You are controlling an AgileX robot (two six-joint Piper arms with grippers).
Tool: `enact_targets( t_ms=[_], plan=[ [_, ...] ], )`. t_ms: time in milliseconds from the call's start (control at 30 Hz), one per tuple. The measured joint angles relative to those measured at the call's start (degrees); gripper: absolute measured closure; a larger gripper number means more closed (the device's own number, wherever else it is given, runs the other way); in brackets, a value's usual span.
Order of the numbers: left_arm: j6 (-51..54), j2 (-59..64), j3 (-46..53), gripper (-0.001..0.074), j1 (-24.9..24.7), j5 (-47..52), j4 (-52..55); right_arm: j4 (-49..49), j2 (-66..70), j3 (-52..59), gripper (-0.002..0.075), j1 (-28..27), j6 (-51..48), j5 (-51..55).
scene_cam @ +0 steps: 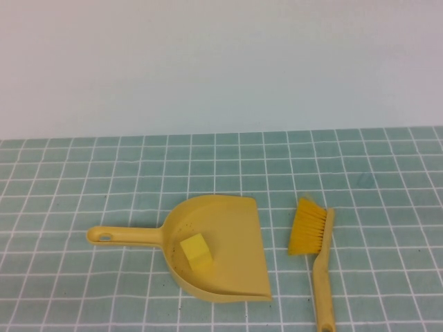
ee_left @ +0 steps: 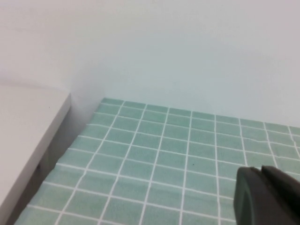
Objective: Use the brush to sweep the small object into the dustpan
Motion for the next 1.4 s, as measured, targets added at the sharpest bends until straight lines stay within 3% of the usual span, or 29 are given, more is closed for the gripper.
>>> enact_targets(
  t_ms=[267,467,633,667,867,1133,1400],
  plan=[
    [0.51,-1.6,0.0,0.0735,-0.13,2.52,1.11,-0.24,-12.37,11.99,0.0727,-1.37,-0.8,-4.44],
    [0.51,-9.28,0.24,0.0735,-0.85,12.68,1.13,-0.44,-21.01,19.89,0.0727,-1.37,-0.8,-4.9],
    [0.21,-14.97,6.4,0.0735,-0.85,9.63,1.13,-0.2,-27.02,25.01,0.0727,-1.37,-0.8,-5.27],
    [0.21,-14.86,7.73,0.0735,-0.85,7.64,1.13,0.02,-27.83,25.81,0.0727,-1.37,-0.8,-5.5],
    [0.21,-14.76,7.36,0.0735,-2.07,16.89,1.75,0.22,-29.42,29.73,0.0727,-1.37,-0.8,-6.73],
    [0.1,-14.76,7.25,0.0735,-6.0,17.84,1.74,0.22,-29.42,30.37,0.0727,-1.45,-0.98,-8.06],
    [0.1,-14.65,7.25,0.0735,-5.87,17.44,1.74,13.82,-29.42,31.86,0.0727,-1.45,-16.56,-8.07]
  ],
)
